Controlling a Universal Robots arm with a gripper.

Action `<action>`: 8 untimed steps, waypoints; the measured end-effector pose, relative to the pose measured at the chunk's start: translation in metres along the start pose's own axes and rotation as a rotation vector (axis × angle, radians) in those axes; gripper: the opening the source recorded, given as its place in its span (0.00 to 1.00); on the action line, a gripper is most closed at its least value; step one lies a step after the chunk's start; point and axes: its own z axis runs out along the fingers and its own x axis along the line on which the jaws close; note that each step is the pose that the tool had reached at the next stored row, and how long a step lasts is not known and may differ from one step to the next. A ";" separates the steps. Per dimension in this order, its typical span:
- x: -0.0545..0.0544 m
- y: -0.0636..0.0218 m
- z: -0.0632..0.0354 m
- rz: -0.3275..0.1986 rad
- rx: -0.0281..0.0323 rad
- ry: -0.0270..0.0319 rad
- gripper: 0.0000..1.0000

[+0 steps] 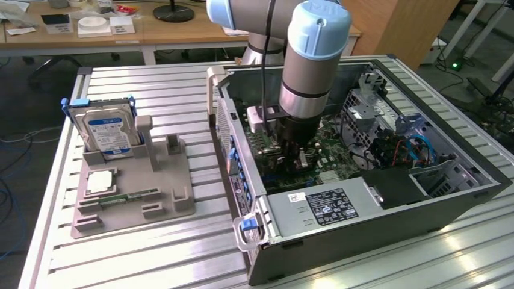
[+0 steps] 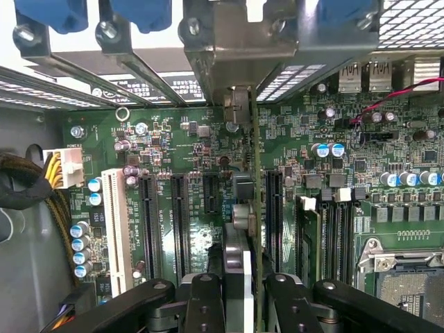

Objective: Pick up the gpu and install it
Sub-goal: 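Insert the gpu into the slot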

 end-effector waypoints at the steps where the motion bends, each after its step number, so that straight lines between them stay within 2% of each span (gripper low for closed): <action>1: 0.000 0.0002 0.0013 0.001 0.0010 -0.0040 0.29; 3: 0.000 0.0001 -0.0007 0.001 0.0006 -0.0018 0.29; 4: 0.000 0.0000 -0.0026 0.000 0.0009 -0.0021 0.35; 8: 0.000 -0.0009 -0.0174 0.000 0.0032 -0.0018 0.35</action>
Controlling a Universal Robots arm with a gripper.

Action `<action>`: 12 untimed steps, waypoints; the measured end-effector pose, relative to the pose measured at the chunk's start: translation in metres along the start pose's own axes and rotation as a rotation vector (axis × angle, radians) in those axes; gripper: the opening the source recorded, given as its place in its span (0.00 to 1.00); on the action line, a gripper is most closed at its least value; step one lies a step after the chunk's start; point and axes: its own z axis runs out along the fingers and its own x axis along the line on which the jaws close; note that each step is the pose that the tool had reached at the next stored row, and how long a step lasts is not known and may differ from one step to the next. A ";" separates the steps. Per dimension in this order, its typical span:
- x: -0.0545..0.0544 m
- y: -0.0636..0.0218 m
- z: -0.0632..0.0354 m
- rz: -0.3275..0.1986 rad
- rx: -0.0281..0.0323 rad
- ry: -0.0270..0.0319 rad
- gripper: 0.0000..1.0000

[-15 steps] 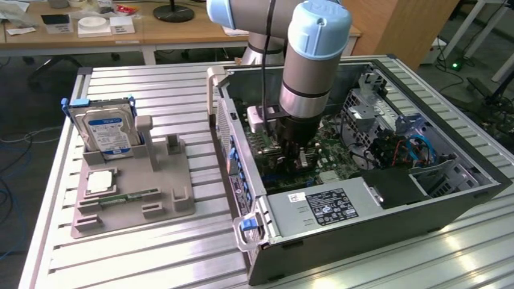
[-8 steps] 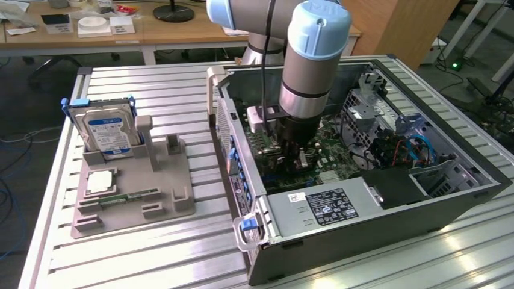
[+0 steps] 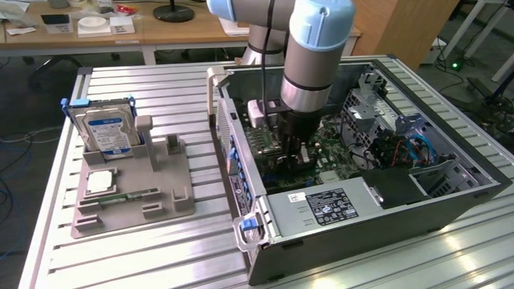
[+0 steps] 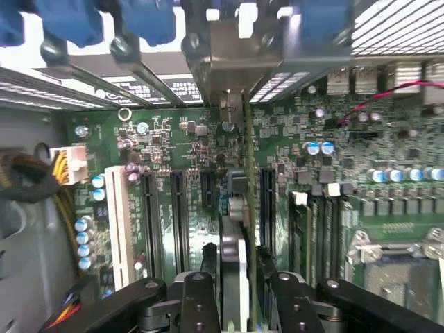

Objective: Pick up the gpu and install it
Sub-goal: 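Insert the gpu into the slot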

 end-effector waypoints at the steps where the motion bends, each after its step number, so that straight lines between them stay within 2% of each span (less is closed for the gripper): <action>1: 0.000 -0.0002 -0.0048 0.000 0.0004 -0.0001 0.35; 9: -0.001 -0.0022 -0.0410 0.000 0.0019 -0.0001 0.35; 10: -0.001 -0.0023 -0.0440 0.000 0.0019 0.0000 0.35; 12: -0.001 -0.0023 -0.0441 0.000 0.0022 -0.0001 0.35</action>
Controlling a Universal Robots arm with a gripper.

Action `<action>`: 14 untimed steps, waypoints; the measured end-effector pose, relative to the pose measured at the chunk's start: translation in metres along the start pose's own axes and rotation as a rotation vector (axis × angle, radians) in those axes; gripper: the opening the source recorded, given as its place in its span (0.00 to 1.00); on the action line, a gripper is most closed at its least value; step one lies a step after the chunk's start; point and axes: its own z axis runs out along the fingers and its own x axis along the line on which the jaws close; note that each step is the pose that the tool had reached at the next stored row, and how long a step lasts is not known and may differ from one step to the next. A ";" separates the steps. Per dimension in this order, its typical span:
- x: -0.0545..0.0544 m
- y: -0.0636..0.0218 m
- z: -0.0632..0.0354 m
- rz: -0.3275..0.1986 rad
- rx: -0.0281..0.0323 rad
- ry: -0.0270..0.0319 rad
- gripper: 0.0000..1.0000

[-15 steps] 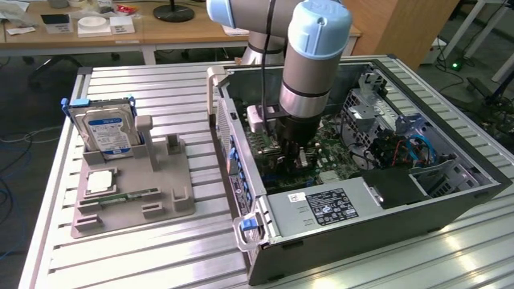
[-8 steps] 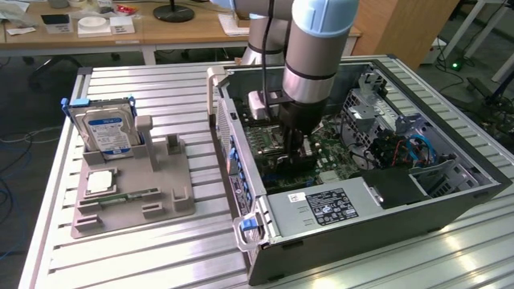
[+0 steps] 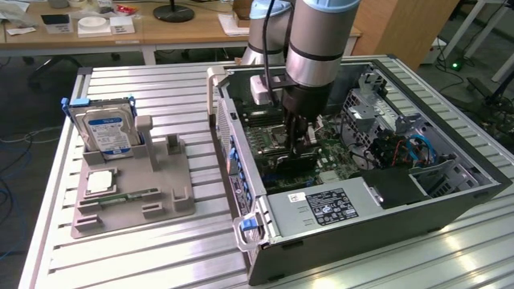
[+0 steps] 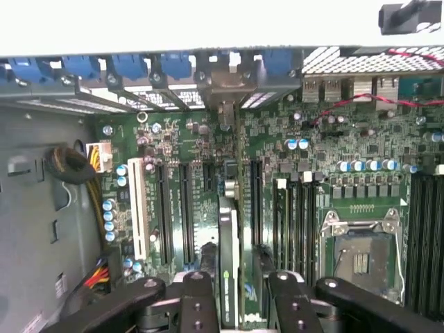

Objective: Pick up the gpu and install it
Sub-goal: 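Insert the gpu into the slot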

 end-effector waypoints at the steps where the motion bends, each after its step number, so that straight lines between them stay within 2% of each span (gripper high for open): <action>1: 0.000 0.0000 0.0000 0.000 0.0000 0.0000 0.34; 2: 0.000 0.0000 0.0000 0.000 0.0000 -0.0001 0.34; 5: 0.000 0.0000 0.0000 0.000 0.0000 0.0000 0.16; 6: 0.000 0.0000 0.0000 0.000 0.0000 0.0000 0.16; 7: 0.000 0.0000 0.0000 0.000 0.0000 0.0000 0.10; 14: 0.000 0.0000 0.0000 0.000 0.0000 0.0000 0.10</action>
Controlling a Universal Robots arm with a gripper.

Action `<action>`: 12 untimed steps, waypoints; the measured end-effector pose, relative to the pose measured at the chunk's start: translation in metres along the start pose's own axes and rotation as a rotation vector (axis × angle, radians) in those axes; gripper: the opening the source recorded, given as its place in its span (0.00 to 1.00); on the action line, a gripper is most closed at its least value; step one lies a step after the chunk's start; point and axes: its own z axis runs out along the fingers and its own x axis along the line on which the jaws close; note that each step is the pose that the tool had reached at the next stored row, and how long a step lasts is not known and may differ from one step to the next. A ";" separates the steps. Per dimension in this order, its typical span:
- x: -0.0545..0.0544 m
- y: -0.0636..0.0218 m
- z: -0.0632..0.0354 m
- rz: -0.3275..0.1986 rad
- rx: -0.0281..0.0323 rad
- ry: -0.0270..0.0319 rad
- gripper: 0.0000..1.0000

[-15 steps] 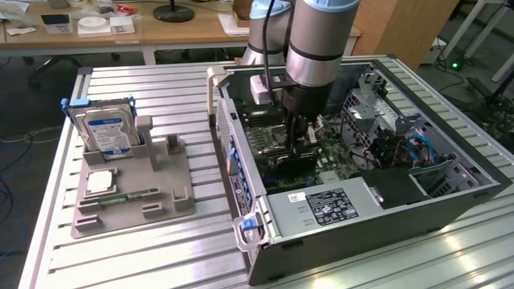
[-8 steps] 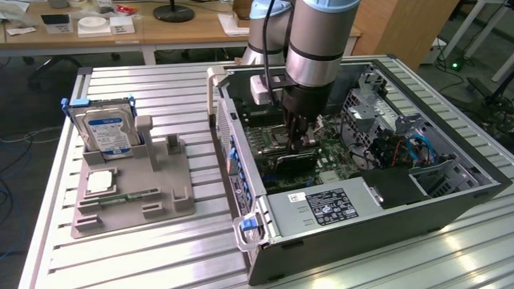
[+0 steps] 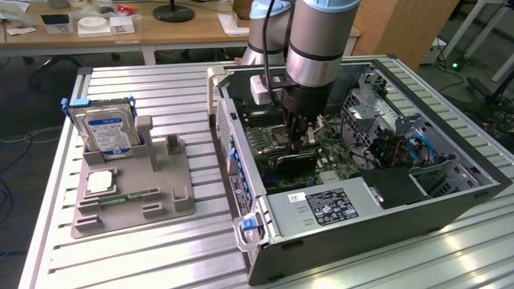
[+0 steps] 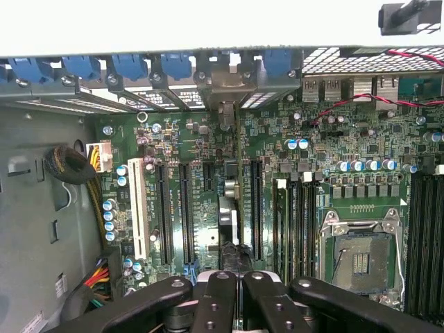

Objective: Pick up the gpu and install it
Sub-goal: 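Insert the gpu into the slot, then press down on the gpu until it lock into place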

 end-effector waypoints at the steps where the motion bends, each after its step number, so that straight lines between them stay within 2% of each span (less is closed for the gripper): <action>1: 0.000 0.0000 0.0000 0.000 0.0000 0.0000 0.10; 12: 0.000 0.0016 -0.0002 0.000 0.0007 0.0002 0.10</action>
